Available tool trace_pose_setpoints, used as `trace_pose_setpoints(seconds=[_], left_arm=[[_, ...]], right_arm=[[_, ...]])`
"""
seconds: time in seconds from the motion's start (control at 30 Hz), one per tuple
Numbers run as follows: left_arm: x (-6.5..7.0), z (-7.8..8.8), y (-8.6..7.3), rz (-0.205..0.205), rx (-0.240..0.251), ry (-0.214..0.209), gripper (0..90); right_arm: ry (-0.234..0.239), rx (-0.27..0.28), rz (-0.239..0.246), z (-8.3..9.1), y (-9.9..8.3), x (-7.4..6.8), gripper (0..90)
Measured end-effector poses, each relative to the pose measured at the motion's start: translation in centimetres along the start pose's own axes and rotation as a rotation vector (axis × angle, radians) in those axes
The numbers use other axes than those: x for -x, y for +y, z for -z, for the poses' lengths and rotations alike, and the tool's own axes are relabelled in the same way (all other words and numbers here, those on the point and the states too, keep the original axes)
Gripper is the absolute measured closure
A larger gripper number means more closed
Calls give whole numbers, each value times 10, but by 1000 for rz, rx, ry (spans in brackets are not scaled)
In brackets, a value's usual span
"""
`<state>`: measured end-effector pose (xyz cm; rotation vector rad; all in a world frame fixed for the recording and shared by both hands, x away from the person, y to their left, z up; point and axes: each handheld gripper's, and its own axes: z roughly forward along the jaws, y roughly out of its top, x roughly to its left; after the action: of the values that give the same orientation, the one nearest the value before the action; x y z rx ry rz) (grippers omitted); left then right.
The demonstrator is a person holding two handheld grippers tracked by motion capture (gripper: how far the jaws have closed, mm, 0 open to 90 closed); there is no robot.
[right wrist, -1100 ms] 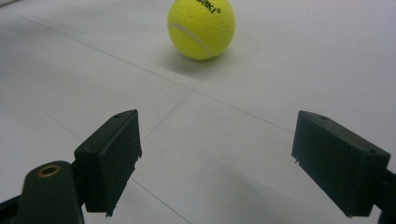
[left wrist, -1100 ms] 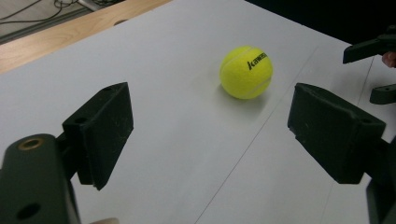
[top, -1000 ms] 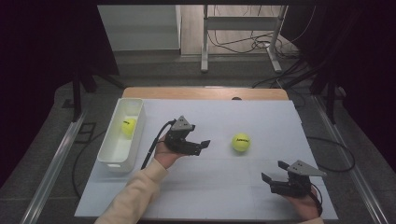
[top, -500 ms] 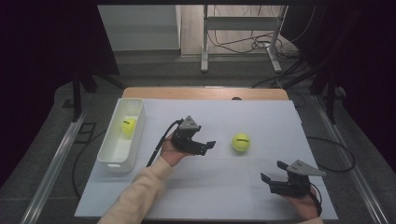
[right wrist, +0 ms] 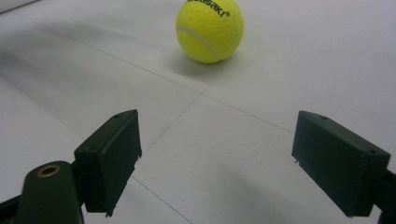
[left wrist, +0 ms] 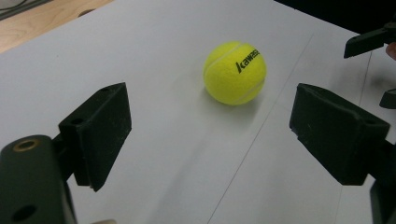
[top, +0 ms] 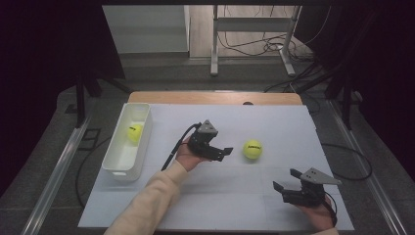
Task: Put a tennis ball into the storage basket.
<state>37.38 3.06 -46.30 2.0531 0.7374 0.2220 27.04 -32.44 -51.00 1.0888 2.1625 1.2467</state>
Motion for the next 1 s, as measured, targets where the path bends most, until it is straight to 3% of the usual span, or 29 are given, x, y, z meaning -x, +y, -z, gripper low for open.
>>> trace_pose_setpoints(seconds=[1.0], left_arm=[[12,-40,12,-29,-54,-43,119]], right_arm=[[-2,-3,5,-1,-1,0,162]])
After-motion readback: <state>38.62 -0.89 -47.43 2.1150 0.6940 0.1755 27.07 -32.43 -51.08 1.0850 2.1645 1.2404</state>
